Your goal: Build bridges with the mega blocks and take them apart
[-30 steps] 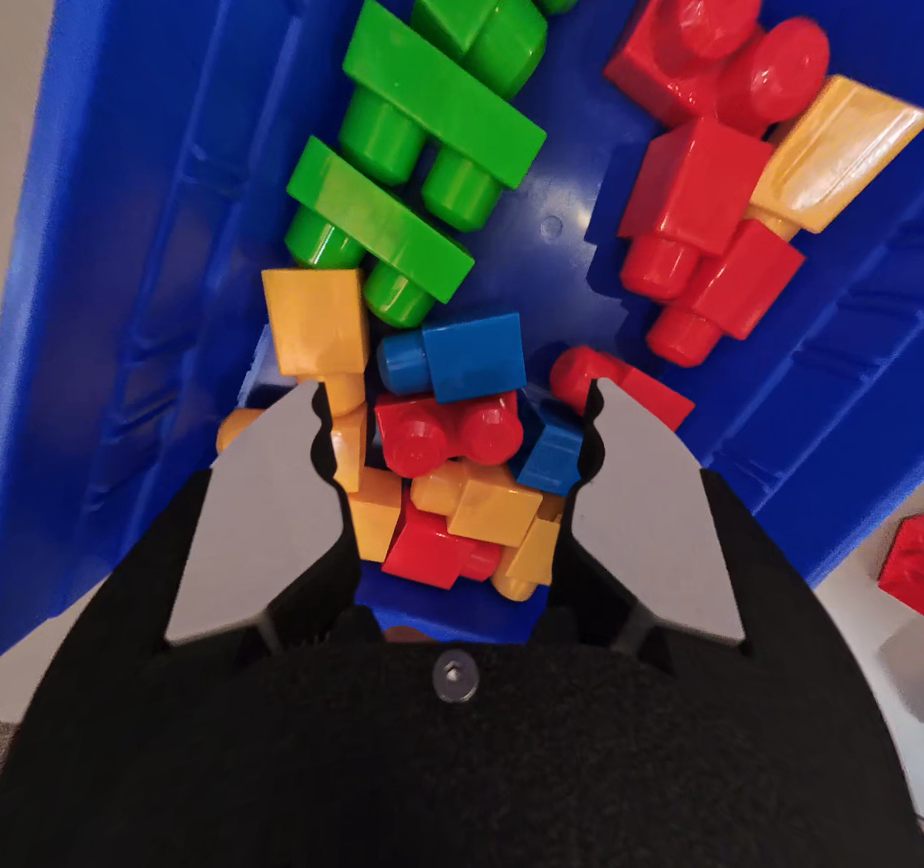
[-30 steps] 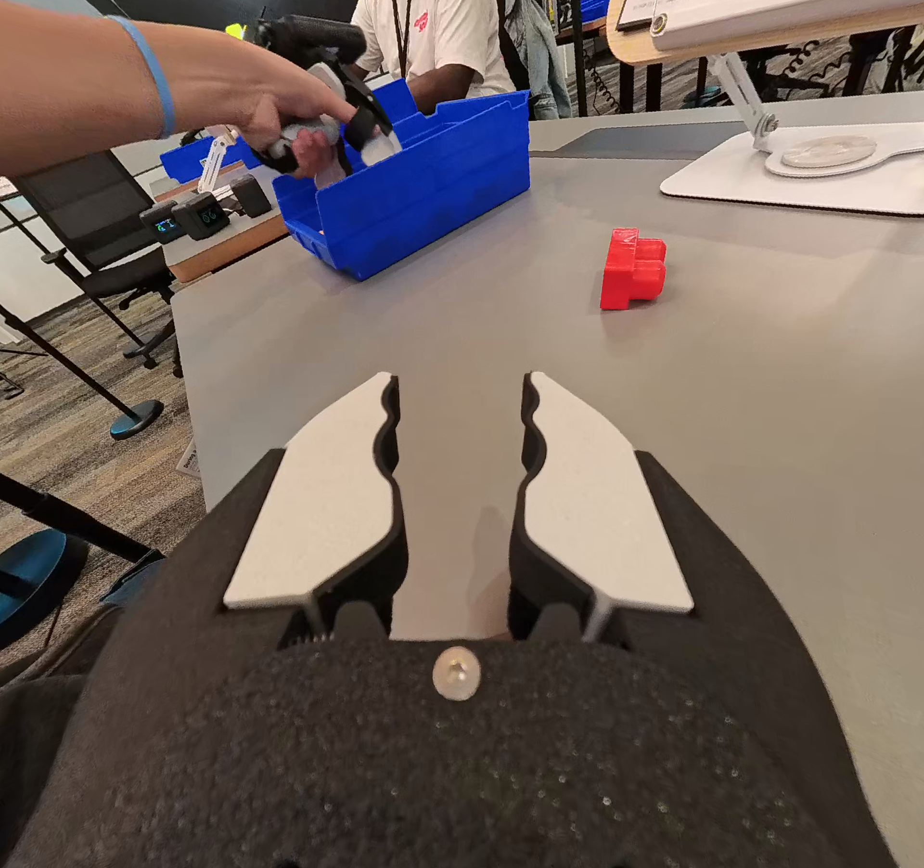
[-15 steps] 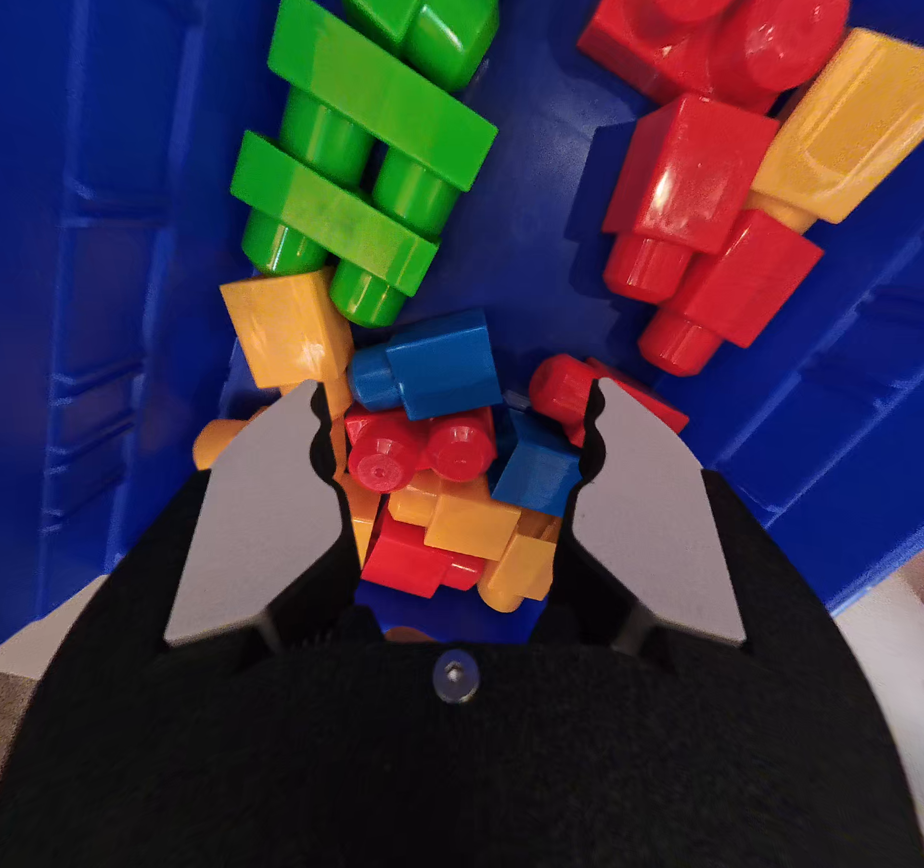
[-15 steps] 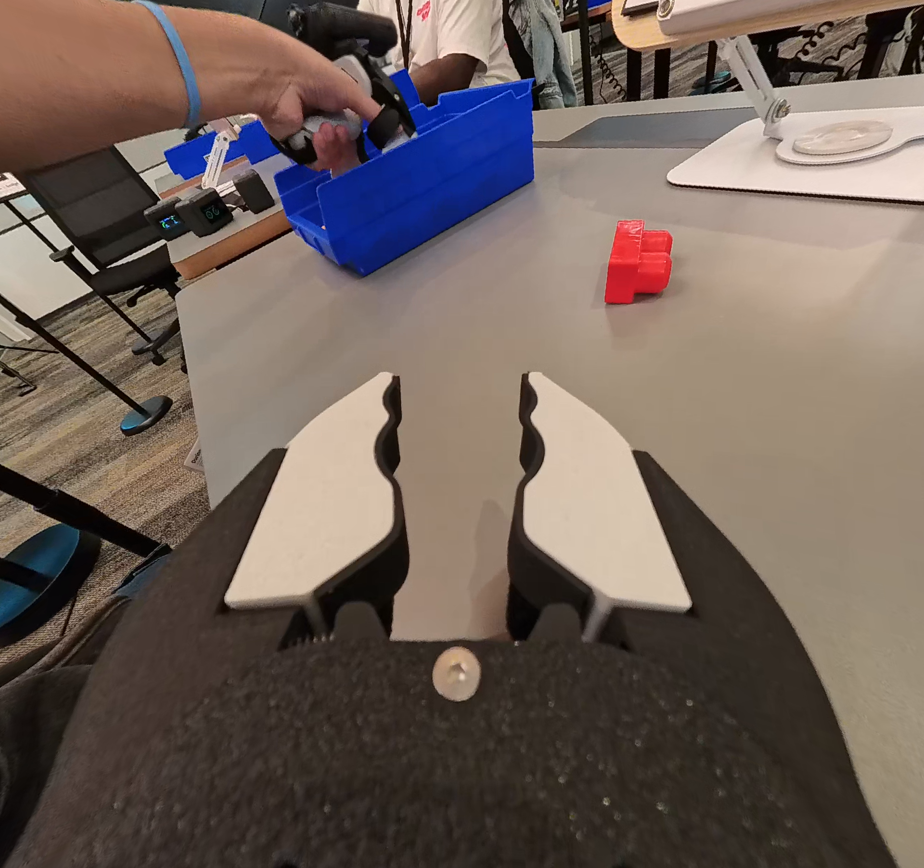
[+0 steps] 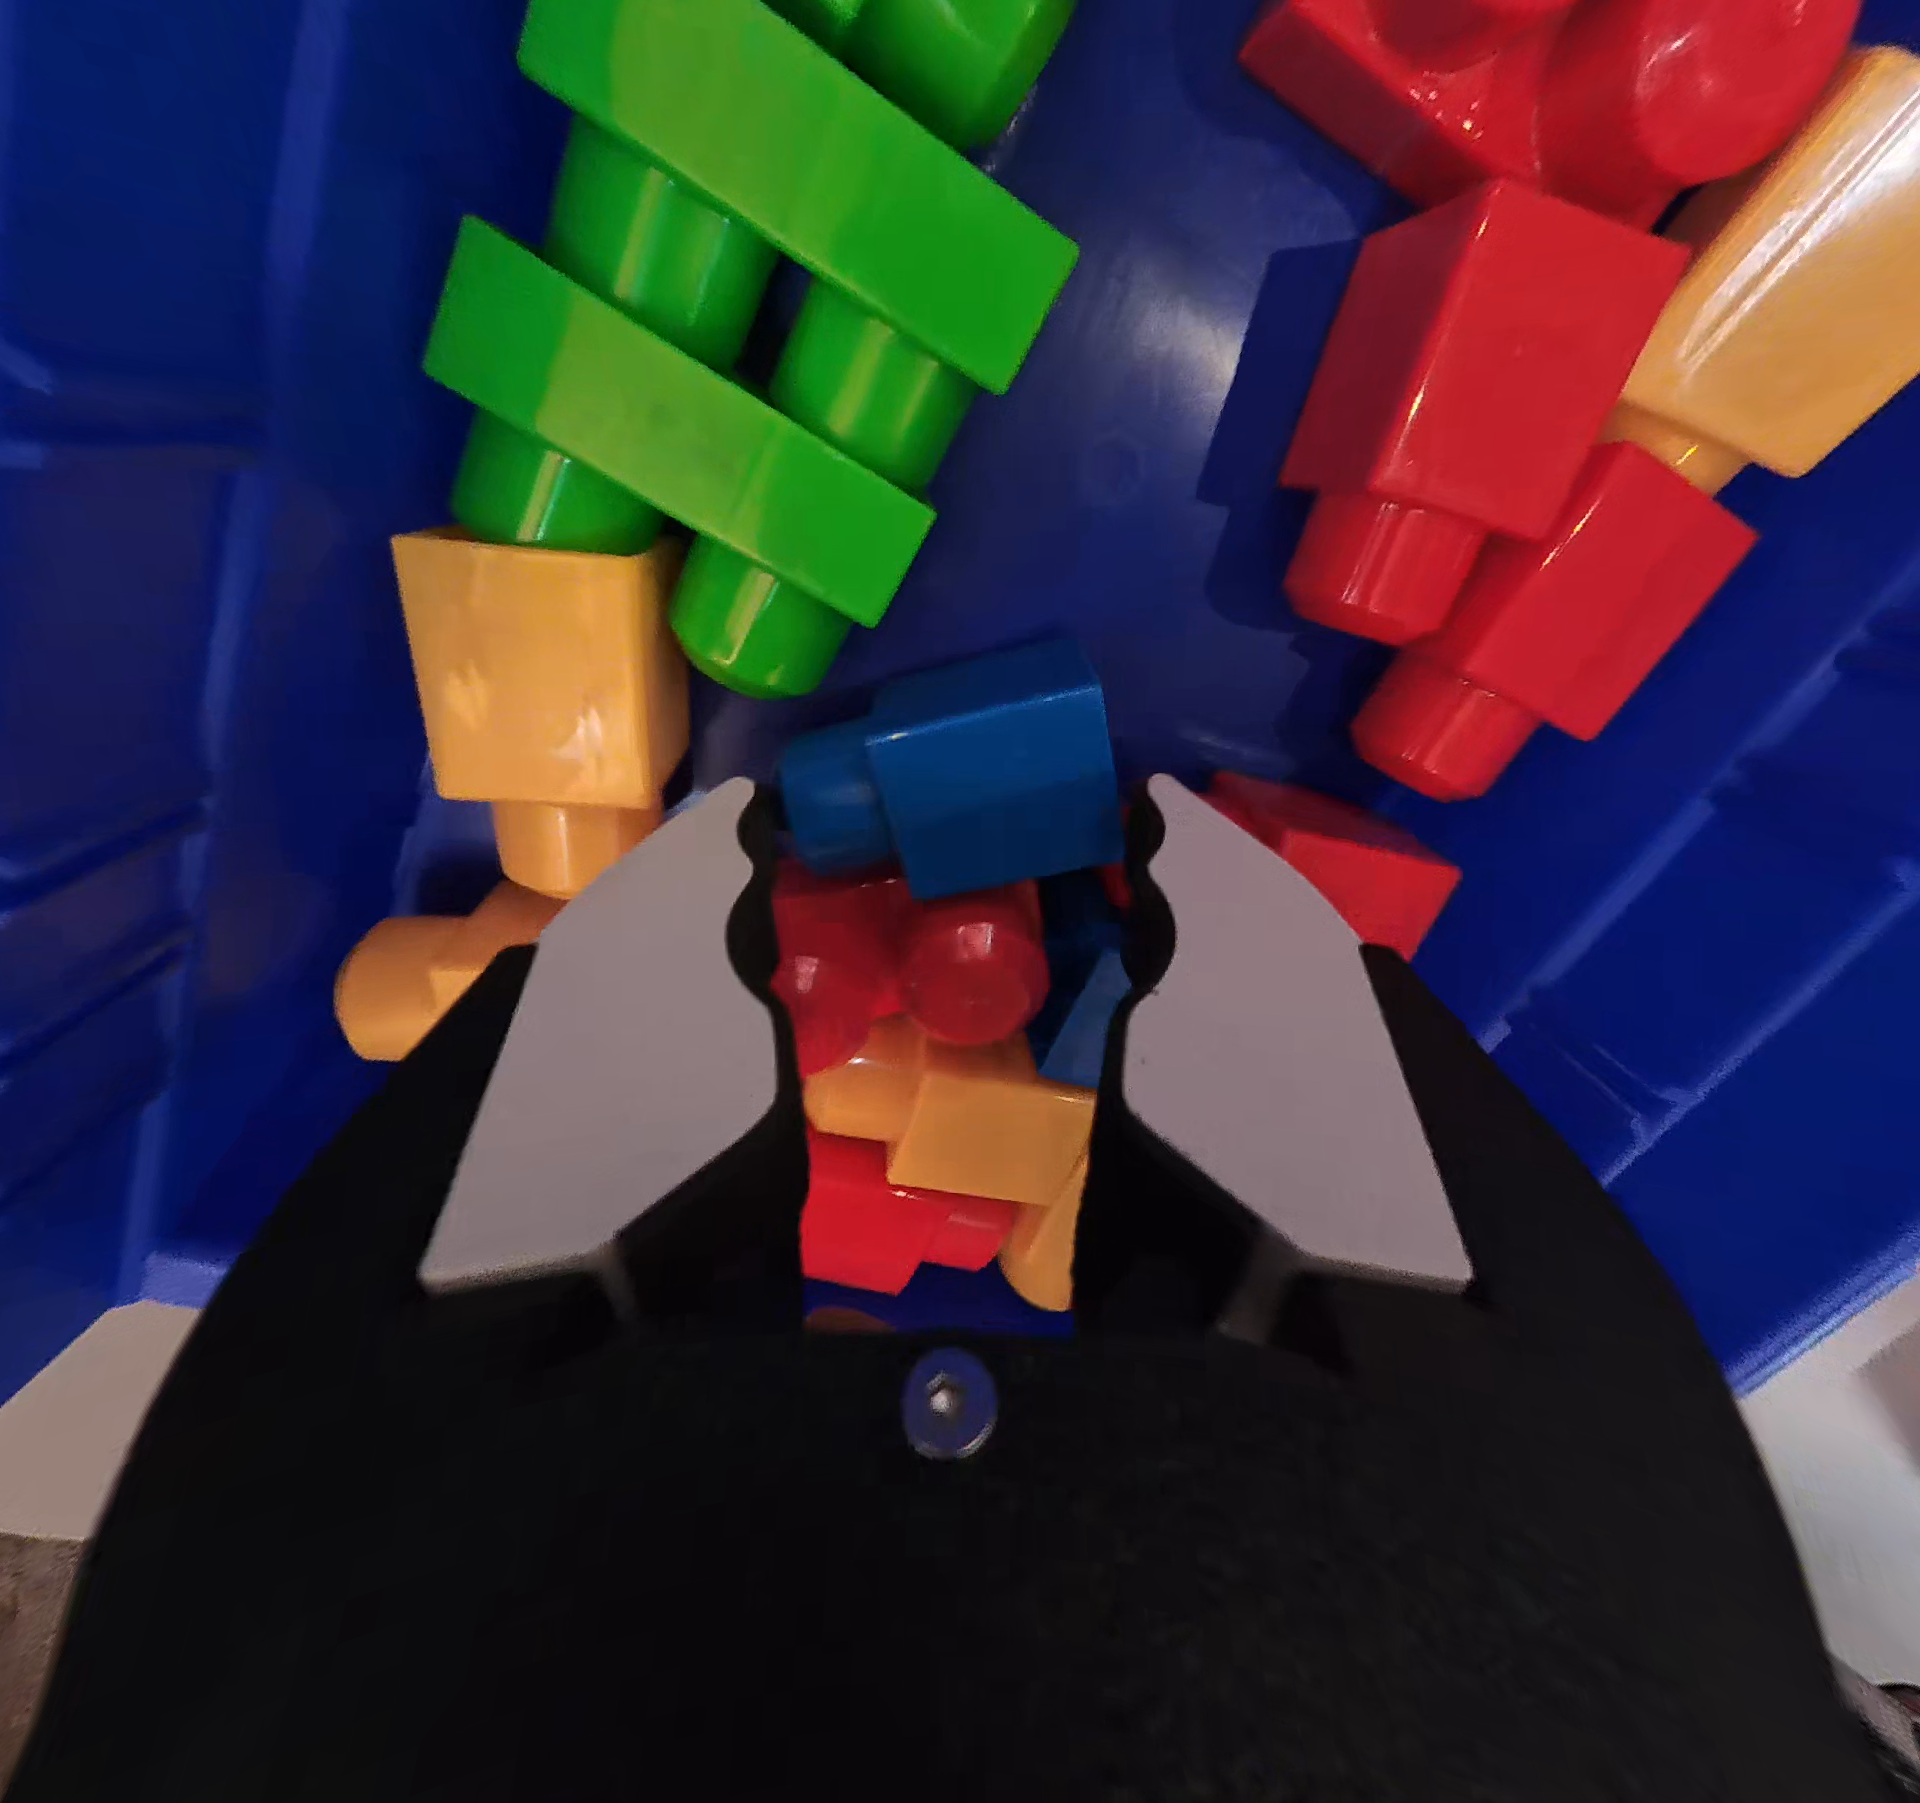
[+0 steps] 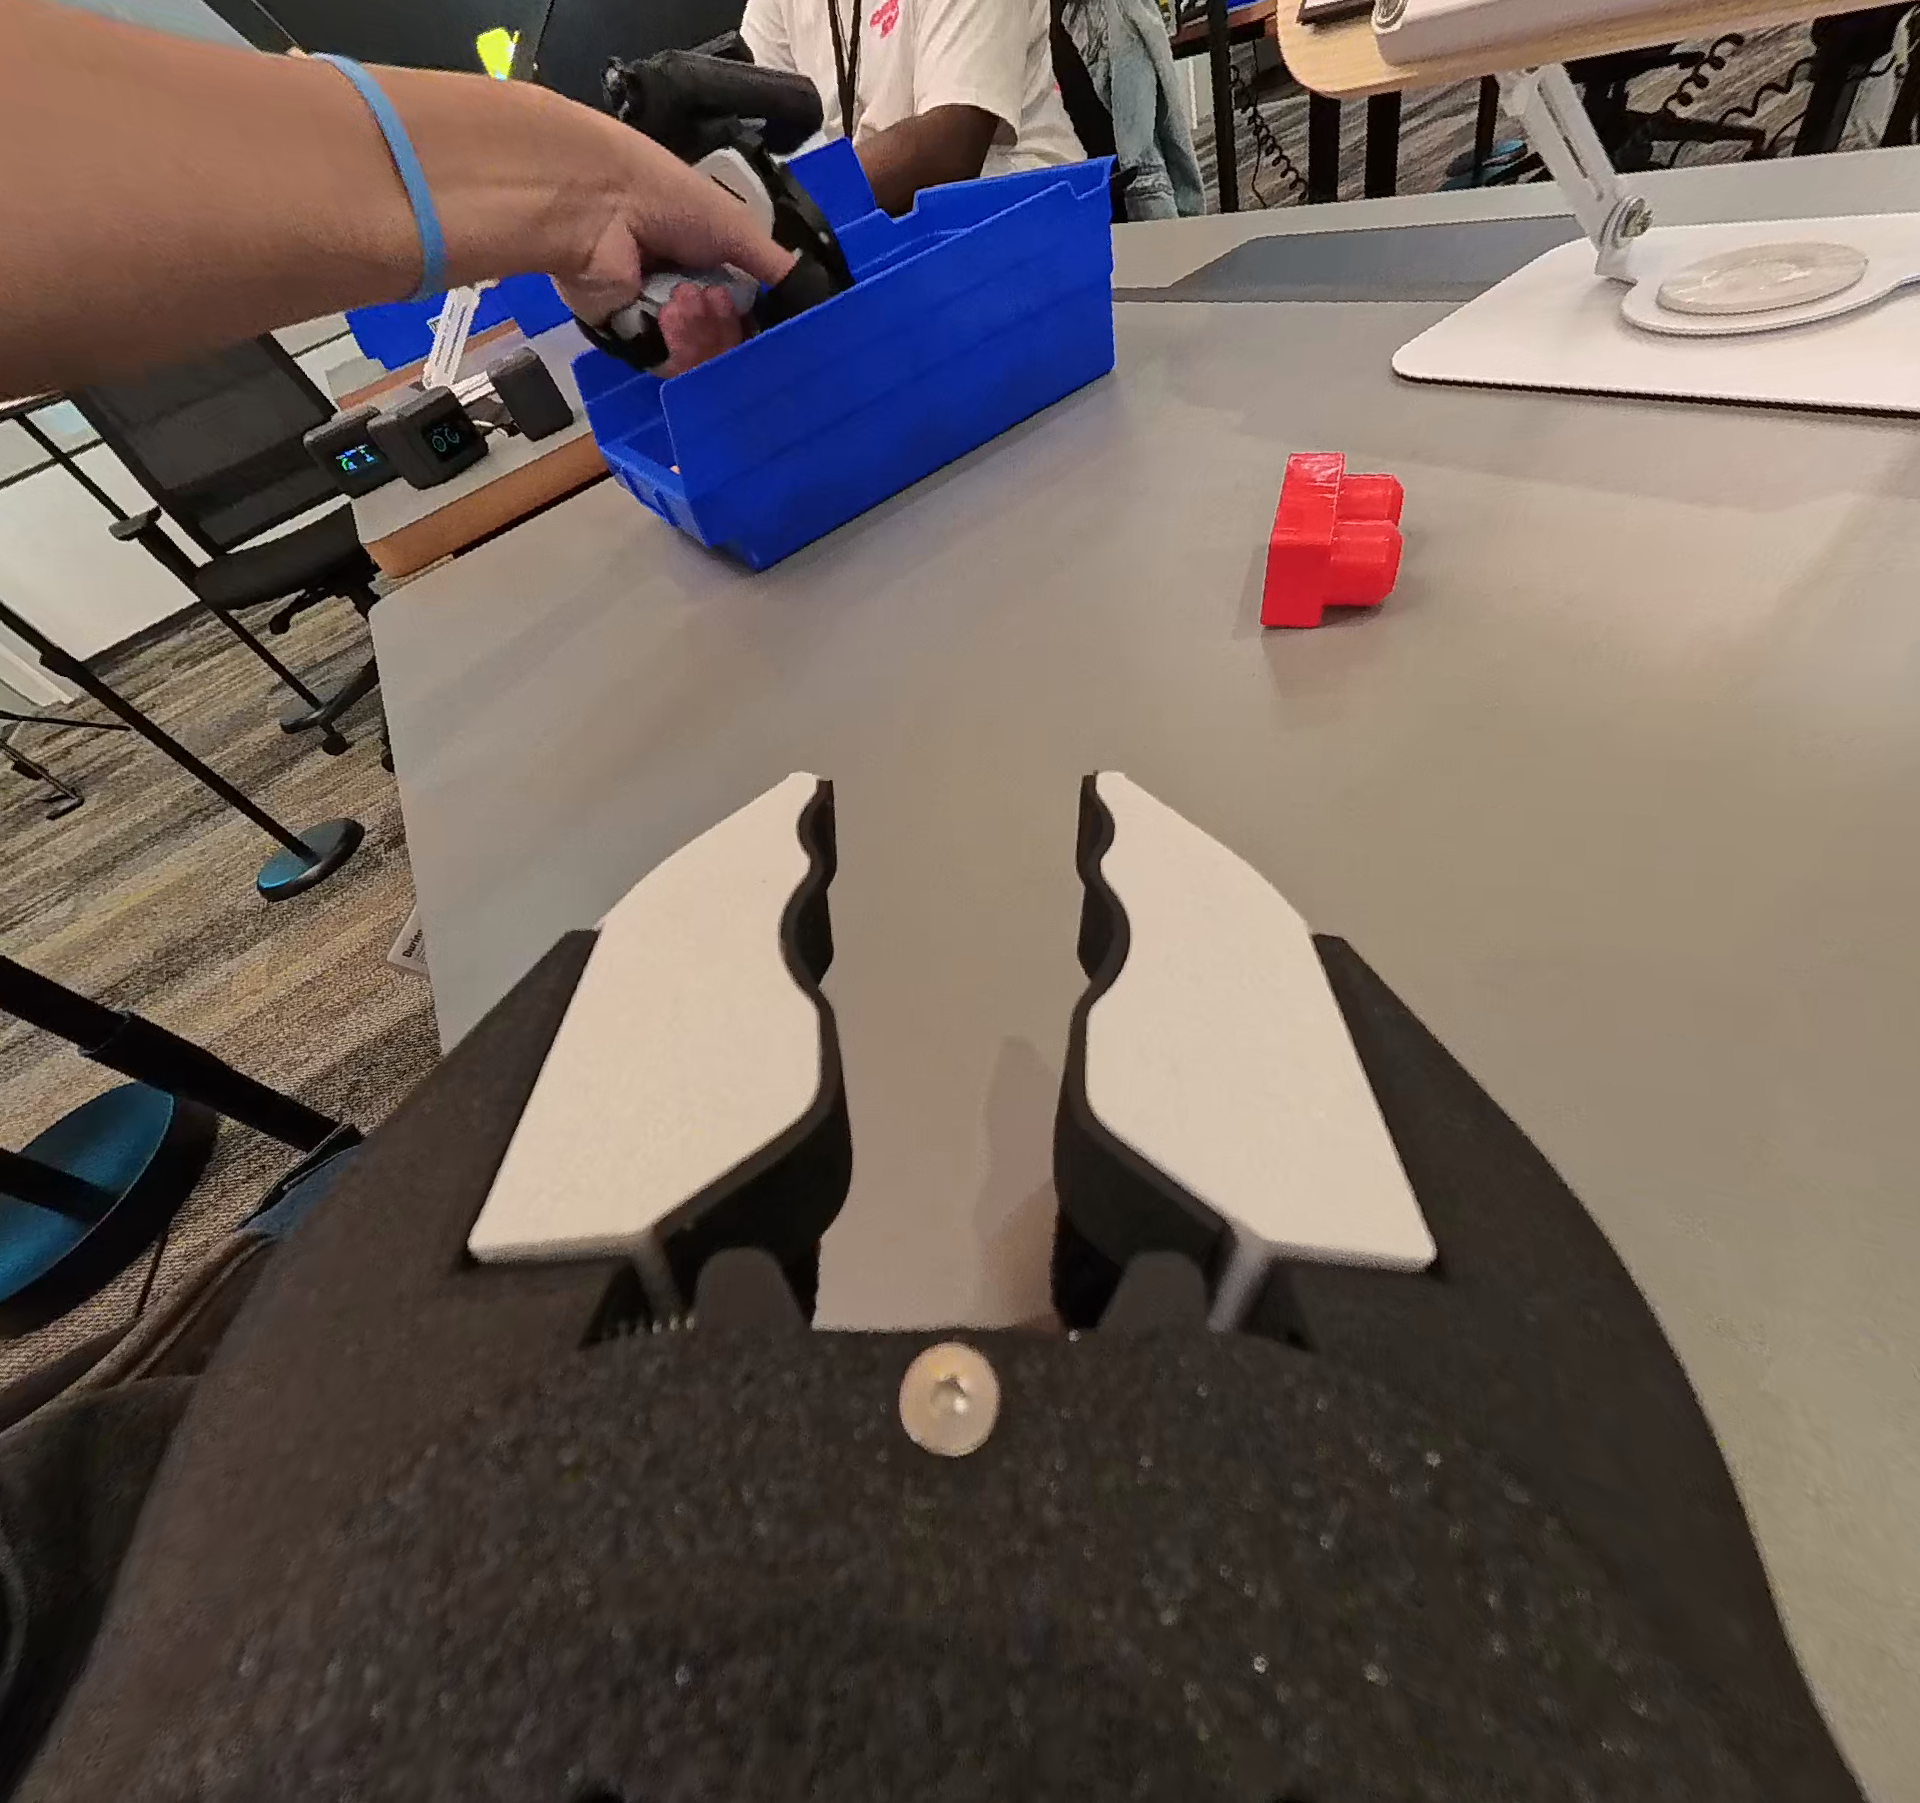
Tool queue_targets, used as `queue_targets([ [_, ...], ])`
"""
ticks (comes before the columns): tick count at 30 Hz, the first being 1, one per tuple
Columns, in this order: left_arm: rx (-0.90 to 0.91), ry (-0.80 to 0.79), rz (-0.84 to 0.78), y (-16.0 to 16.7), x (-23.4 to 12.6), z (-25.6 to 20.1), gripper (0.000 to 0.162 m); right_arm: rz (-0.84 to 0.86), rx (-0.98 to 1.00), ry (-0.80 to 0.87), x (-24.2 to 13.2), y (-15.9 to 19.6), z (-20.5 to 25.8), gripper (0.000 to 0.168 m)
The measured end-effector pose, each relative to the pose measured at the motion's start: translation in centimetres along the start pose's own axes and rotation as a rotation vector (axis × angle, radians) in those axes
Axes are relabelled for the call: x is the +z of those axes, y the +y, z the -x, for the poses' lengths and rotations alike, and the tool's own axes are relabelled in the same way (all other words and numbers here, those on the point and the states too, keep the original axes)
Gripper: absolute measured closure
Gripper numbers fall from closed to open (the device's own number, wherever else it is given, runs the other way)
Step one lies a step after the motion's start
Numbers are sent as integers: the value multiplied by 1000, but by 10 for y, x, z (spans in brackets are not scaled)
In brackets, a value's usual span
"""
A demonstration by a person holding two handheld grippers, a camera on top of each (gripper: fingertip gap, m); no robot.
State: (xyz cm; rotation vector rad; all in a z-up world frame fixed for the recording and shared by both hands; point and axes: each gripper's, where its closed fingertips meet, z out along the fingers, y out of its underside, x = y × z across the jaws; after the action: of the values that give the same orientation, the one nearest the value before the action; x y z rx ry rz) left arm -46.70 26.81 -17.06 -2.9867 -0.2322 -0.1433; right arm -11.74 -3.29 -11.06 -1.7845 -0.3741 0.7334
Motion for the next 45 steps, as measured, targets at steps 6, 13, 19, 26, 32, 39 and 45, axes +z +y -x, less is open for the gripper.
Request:
queue_targets([
  [6, 90, 30, -56, -10, -34, 3, 98, -2, 4, -1, 0, 0, 0, 124],
  [13, 606, 204, -431, -2, -162, -80, 98, -12, 4, 2, -1, -1, -1, 124],
  [19, 1346, 368, -392, 143, -137, -190, 98, -10, -31, 19, -1, -1, 1, 124],
  [26, 1828, 214, -40, 230, -20, -228, 98, -6, -54, 30, 0, 0, 2, 124],
  [32, 1930, 139, 81, 222, -2, -241, 98, -2, -63, 32, 0, 0, 3, 124],
  [39, 1762, 230, -103, 224, -24, -240, 61, -2, -53, 22, 0, 0, 3, 124],
  [45, 1083, 491, -680, 223, -105, -169, 57, 2, -44, 18, 0, 0, 2, 124],
])
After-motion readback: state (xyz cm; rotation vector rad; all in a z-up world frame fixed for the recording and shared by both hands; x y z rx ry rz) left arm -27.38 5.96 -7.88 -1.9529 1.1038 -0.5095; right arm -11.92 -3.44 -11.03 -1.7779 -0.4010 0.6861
